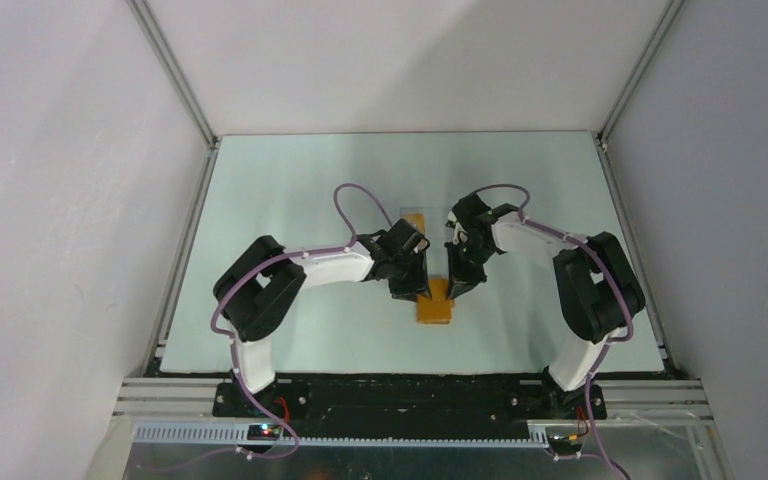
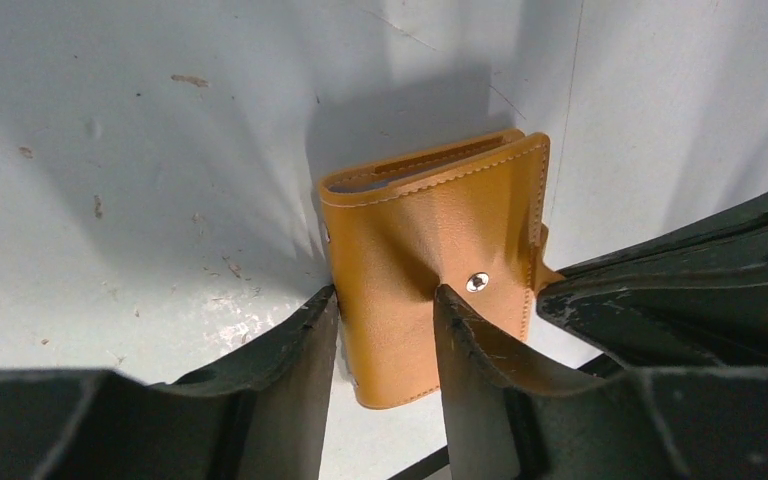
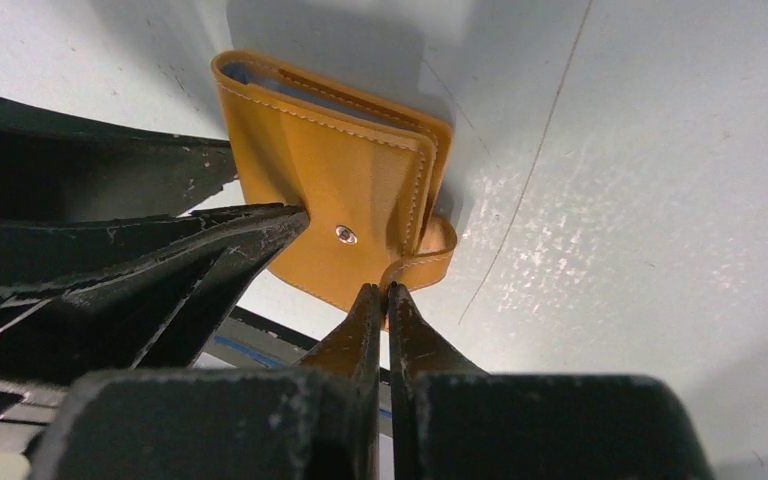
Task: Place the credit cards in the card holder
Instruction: Close the card holder at the center of the board.
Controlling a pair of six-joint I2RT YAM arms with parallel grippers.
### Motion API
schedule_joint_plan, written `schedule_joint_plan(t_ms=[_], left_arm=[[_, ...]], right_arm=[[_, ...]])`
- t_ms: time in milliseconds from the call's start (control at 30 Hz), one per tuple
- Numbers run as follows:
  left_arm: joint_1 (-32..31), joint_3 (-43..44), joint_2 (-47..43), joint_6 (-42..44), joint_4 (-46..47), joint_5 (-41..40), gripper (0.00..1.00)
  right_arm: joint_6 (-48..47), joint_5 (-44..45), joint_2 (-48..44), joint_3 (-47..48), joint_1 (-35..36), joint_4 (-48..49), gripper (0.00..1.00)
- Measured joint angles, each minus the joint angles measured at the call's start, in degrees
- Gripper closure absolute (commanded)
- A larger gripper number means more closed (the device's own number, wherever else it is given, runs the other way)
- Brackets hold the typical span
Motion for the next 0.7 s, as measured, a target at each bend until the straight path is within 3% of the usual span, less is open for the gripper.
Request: schedule_joint_plan(t_ms=[400, 700], left_arm=[[-0.13, 0.87, 0.37, 0.7, -0.74, -0.07, 0.52], [-0.13, 1.49, 0.61, 1.22, -1.66, -0.55, 0.63]], right_arm=[[0.17, -2.21, 1.2, 0.52, 2.08, 0.98, 1.0], [1.27, -5.73, 1.2, 0.52, 0.35, 2.01, 1.0]])
